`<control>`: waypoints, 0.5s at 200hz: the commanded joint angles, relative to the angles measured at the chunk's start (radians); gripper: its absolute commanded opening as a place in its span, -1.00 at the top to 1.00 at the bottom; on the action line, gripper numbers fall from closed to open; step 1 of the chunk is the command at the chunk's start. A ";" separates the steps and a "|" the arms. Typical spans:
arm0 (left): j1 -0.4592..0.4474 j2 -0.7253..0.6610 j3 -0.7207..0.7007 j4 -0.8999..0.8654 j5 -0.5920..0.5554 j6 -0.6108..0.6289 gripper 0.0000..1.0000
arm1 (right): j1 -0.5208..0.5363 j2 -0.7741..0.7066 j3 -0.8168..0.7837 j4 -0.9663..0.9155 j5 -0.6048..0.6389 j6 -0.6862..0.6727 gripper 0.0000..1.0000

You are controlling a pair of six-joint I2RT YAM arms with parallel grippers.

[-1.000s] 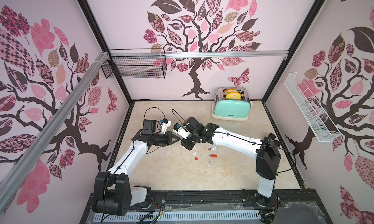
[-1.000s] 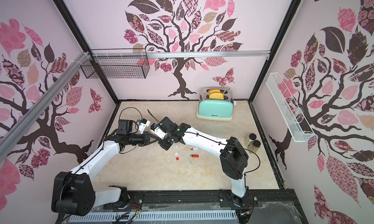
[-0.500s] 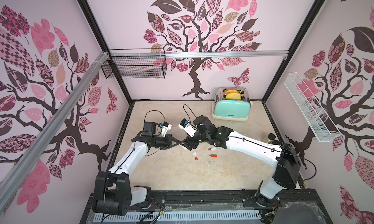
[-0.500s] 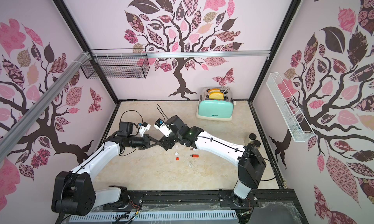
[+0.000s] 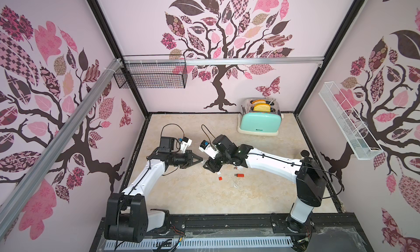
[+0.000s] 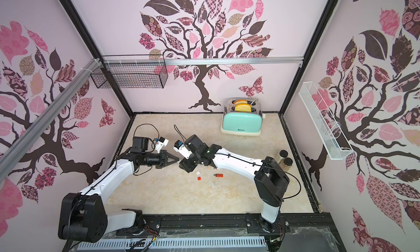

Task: Close the usb drive cover
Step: Place the USB drive at the center of the board.

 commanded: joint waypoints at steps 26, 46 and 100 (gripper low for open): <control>0.006 -0.014 0.006 0.002 0.017 0.005 1.00 | -0.003 0.015 0.037 -0.032 -0.012 -0.001 0.01; 0.003 -0.021 -0.010 0.031 0.027 -0.008 1.00 | -0.003 -0.002 0.017 -0.018 -0.016 -0.006 0.12; -0.012 -0.007 -0.006 0.022 0.022 0.008 1.00 | -0.002 0.005 0.015 0.004 -0.034 0.001 0.43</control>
